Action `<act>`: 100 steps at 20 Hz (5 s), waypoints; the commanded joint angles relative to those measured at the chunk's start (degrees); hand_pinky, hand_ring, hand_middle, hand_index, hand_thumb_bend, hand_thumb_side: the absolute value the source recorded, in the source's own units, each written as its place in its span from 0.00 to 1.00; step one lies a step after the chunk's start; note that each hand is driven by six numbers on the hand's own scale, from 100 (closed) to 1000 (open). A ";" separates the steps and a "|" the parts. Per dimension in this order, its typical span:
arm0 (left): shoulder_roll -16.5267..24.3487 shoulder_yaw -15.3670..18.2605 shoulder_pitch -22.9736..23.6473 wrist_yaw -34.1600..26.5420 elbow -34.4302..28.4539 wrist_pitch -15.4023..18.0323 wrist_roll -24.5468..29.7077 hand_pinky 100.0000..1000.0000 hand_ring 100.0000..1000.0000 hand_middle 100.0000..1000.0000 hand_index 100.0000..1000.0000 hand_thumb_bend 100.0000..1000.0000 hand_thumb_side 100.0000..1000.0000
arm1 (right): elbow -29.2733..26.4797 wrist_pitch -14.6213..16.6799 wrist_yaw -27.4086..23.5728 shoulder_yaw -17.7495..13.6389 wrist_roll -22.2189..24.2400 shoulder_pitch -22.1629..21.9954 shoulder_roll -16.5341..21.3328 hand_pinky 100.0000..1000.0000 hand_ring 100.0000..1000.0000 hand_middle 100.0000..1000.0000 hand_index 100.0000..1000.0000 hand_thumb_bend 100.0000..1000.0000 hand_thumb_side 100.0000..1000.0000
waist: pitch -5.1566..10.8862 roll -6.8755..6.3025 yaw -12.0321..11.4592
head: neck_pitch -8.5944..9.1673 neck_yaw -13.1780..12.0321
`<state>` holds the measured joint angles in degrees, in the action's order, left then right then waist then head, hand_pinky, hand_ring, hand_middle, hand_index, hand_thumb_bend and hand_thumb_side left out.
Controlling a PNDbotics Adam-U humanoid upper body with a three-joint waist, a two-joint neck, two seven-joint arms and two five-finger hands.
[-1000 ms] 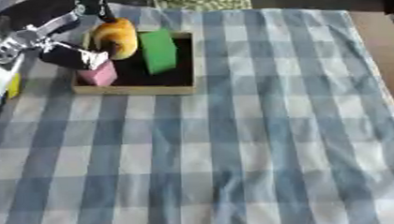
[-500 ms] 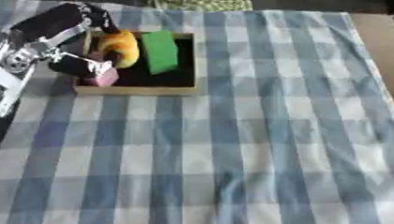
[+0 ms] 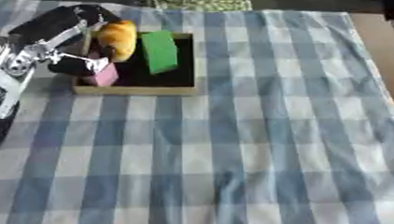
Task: Pick up objects on the table and place them in the box.
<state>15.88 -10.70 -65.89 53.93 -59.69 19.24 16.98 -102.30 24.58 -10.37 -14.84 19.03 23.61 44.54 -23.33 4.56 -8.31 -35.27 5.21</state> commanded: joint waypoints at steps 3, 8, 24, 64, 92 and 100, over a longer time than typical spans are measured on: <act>0.34 0.74 -1.16 -0.01 -1.15 -0.10 1.21 1.00 0.91 0.85 0.93 0.00 0.14 | -0.08 0.06 -0.64 -0.97 0.46 0.11 0.95 1.00 1.00 0.42 0.92 0.00 0.41 | 1.66 0.45 0.05 | -0.07 -0.07; 0.32 0.94 -1.14 -0.29 -1.39 0.19 2.18 1.00 0.91 0.85 0.93 0.00 0.13 | 0.01 -0.13 -0.81 -1.01 0.61 -0.10 0.81 1.00 1.00 0.42 0.92 0.00 0.41 | 2.04 0.36 0.05 | -0.25 -0.09; 1.47 1.38 -1.16 -4.34 -4.58 1.49 6.81 1.00 0.95 0.90 1.00 0.10 0.71 | 0.07 -0.87 -1.18 -1.15 1.34 -0.95 0.21 1.00 1.00 0.42 0.92 0.00 0.41 | 3.19 -0.04 -0.49 | -0.98 0.47; 23.47 3.98 10.64 -8.00 -7.09 2.24 8.04 0.97 0.97 0.89 0.94 0.15 0.45 | -0.14 -2.25 -1.07 -2.44 1.08 -3.35 -0.39 1.00 1.00 0.42 0.91 0.00 0.41 | 4.58 -0.67 -2.64 | -1.78 1.76; 18.04 4.31 8.99 3.26 2.25 1.74 7.59 0.97 0.96 0.86 0.89 0.19 0.34 | -0.10 -2.30 -1.28 -3.05 1.86 -3.78 -1.69 1.00 1.00 0.41 0.91 0.00 0.41 | 3.25 0.03 -1.89 | -1.77 0.80; 17.27 4.59 9.08 4.65 3.16 0.35 5.52 0.94 0.93 0.81 0.74 0.07 0.17 | 0.09 -2.52 -1.41 -3.04 2.47 -3.98 -2.03 1.00 1.00 0.41 0.91 0.00 0.41 | 3.24 -0.10 -1.79 | -1.66 0.76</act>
<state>32.20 -6.54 -55.61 58.70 -56.17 19.84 23.03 -101.92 22.02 -11.25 -16.95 21.29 19.30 41.21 -20.98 4.55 -10.22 -37.29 6.14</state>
